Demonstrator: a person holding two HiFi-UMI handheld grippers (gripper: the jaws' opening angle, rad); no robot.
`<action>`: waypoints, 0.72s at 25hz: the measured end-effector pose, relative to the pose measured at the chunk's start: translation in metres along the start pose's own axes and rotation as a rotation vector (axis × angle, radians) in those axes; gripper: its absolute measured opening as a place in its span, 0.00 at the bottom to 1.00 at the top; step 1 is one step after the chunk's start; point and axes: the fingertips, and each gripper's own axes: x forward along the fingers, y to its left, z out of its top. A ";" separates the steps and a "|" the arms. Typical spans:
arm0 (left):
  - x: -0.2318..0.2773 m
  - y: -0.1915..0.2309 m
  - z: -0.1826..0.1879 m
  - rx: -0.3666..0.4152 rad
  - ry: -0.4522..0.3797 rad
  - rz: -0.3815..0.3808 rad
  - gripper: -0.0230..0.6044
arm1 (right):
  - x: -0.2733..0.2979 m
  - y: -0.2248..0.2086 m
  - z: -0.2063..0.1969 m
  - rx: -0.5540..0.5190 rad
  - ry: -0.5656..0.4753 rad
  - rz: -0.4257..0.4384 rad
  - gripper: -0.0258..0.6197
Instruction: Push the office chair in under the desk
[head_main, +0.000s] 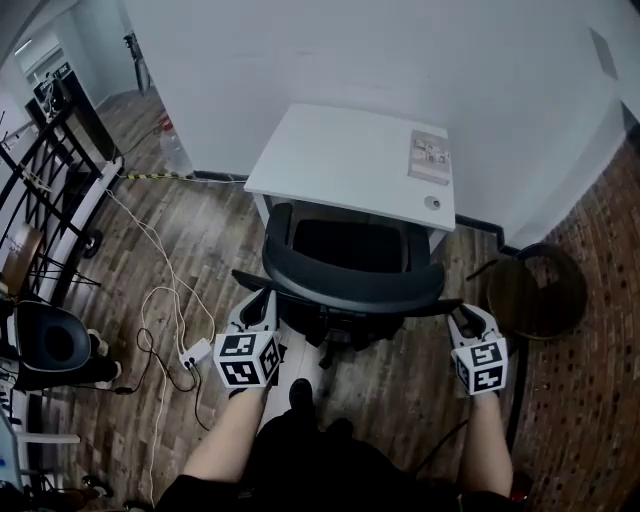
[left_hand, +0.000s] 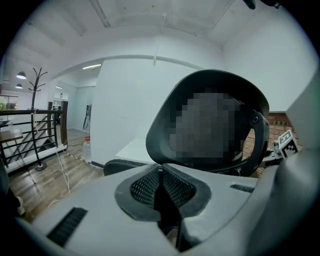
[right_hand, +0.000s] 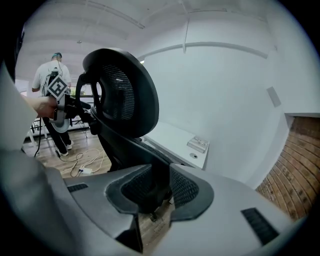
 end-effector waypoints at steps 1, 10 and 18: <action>0.002 0.005 0.002 0.000 -0.005 0.005 0.05 | 0.000 0.004 0.002 0.003 -0.003 0.000 0.21; 0.026 0.018 0.012 0.042 0.001 -0.003 0.05 | 0.008 0.009 0.008 0.071 0.006 -0.056 0.20; 0.023 0.020 0.011 0.084 0.015 -0.054 0.05 | 0.006 0.015 0.006 0.106 0.009 -0.094 0.19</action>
